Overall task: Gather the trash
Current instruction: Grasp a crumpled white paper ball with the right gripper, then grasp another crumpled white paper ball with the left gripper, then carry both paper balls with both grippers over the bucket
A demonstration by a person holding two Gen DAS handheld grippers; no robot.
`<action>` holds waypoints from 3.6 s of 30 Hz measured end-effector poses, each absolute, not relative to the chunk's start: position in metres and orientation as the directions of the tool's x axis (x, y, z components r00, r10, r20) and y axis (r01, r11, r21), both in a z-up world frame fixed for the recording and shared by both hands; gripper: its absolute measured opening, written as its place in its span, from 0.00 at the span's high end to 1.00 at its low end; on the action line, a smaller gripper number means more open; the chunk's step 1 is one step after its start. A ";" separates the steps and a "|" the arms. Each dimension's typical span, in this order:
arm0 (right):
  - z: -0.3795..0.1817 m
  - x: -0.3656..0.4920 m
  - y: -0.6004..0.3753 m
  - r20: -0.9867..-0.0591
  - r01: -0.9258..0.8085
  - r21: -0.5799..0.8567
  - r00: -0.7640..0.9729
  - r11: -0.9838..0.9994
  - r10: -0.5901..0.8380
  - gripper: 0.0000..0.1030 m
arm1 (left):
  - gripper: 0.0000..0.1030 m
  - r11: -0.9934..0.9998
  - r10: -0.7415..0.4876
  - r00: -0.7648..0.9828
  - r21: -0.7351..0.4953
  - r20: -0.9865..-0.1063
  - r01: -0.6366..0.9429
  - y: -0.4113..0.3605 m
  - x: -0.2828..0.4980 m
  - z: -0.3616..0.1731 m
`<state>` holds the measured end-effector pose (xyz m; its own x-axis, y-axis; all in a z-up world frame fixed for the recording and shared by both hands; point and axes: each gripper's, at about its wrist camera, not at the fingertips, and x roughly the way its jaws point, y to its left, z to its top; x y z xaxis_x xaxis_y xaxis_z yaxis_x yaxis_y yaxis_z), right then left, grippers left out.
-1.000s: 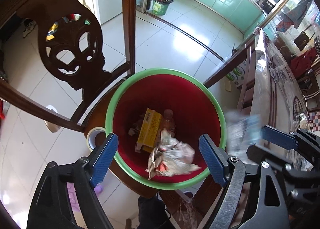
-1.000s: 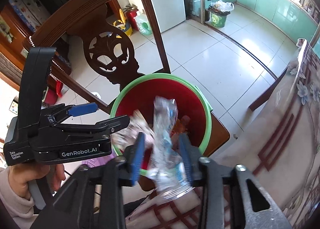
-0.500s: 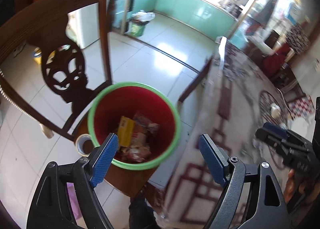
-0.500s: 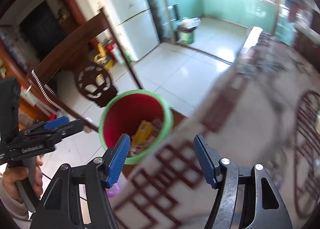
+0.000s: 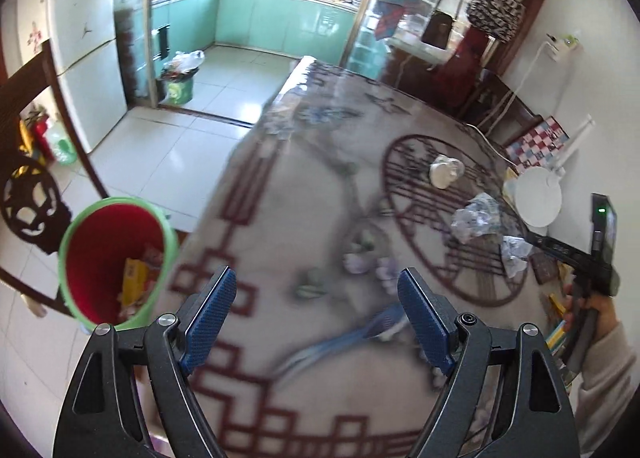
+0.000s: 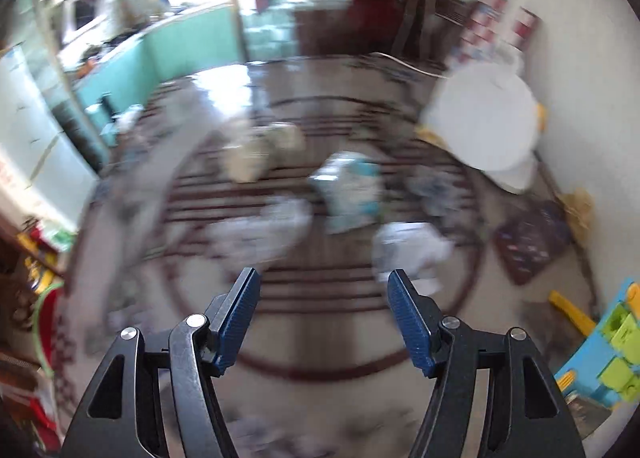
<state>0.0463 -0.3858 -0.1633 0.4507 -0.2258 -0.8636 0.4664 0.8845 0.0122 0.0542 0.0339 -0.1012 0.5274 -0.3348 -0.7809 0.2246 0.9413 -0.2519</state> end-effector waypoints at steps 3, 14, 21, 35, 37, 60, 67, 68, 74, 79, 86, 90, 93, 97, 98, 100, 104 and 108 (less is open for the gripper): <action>-0.196 0.056 -0.430 -0.899 0.494 0.001 0.380 0.869 -0.215 0.36 | 0.19 0.929 -0.359 0.509 -0.248 -0.783 0.275 -0.013 0.055 -0.097; -0.239 0.063 -0.449 -0.915 0.409 0.192 0.404 0.892 0.012 0.70 | 0.19 0.844 -0.418 0.418 -0.174 -0.807 0.508 -0.184 0.100 -0.126; -0.218 0.055 -0.439 -0.908 0.366 0.121 0.417 0.923 -0.047 0.70 | 0.19 0.819 -0.324 0.367 -0.065 -0.872 0.570 -0.265 0.133 -0.189; -0.192 0.045 -0.428 -0.894 0.330 0.141 0.447 0.933 -0.023 0.70 | 0.58 0.809 -0.320 0.316 -0.083 -0.893 0.582 -0.264 0.129 -0.196; -0.191 0.045 -0.424 -0.894 0.325 0.143 0.448 0.935 -0.019 0.70 | 0.58 0.818 -0.320 0.320 -0.089 -0.892 0.568 -0.257 0.129 -0.193; -0.183 0.044 -0.353 -0.885 0.222 0.182 0.461 0.958 0.062 0.70 | 0.56 0.893 -0.311 0.356 -0.143 -0.881 0.426 -0.172 0.105 -0.174; -0.178 0.051 -0.325 -0.883 0.177 0.181 0.462 0.967 0.081 0.69 | 0.55 0.910 -0.319 0.381 -0.168 -0.868 0.379 -0.138 0.099 -0.164; -0.177 0.052 -0.321 -0.883 0.172 0.183 0.463 0.968 0.084 0.69 | 0.55 0.913 -0.318 0.387 -0.169 -0.866 0.371 -0.132 0.098 -0.162; -0.171 0.061 -0.288 -0.880 0.132 0.184 0.464 0.974 0.103 0.69 | 0.54 0.926 -0.317 0.412 -0.185 -0.855 0.328 -0.094 0.096 -0.155; -0.164 0.067 -0.255 -0.877 0.113 0.174 0.470 0.978 0.102 0.69 | 0.54 0.930 -0.315 0.429 -0.186 -0.847 0.316 -0.060 0.096 -0.153; -0.156 0.075 -0.202 -0.875 0.108 0.163 0.476 0.981 0.093 0.69 | 0.54 0.933 -0.312 0.420 -0.192 -0.852 0.304 -0.006 0.098 -0.156; -0.151 0.079 -0.171 -0.871 0.105 0.159 0.483 0.982 0.089 0.69 | 0.54 0.932 -0.316 0.417 -0.198 -0.852 0.303 0.021 0.099 -0.155; -0.147 0.083 -0.149 -0.868 0.103 0.154 0.490 0.983 0.085 0.69 | 0.54 0.929 -0.326 0.424 -0.204 -0.845 0.309 0.039 0.103 -0.152; -0.141 0.088 -0.122 -0.862 0.100 0.139 0.502 0.985 0.071 0.69 | 0.54 0.925 -0.339 0.434 -0.213 -0.835 0.314 0.060 0.110 -0.148; -0.139 0.090 -0.115 -0.860 0.098 0.135 0.505 0.986 0.068 0.69 | 0.54 0.924 -0.343 0.437 -0.216 -0.832 0.315 0.065 0.112 -0.147; -0.136 0.092 -0.102 -0.858 0.092 0.127 0.509 0.988 0.063 0.69 | 0.54 0.924 -0.348 0.444 -0.221 -0.825 0.313 0.076 0.114 -0.145; -0.130 0.097 -0.078 -0.857 0.076 0.109 0.512 0.991 0.055 0.69 | 0.54 0.924 -0.356 0.453 -0.233 -0.817 0.304 0.098 0.120 -0.143; -0.126 0.104 -0.057 -0.857 0.054 0.095 0.512 0.994 0.054 0.69 | 0.54 0.930 -0.351 0.463 -0.243 -0.814 0.277 0.119 0.124 -0.145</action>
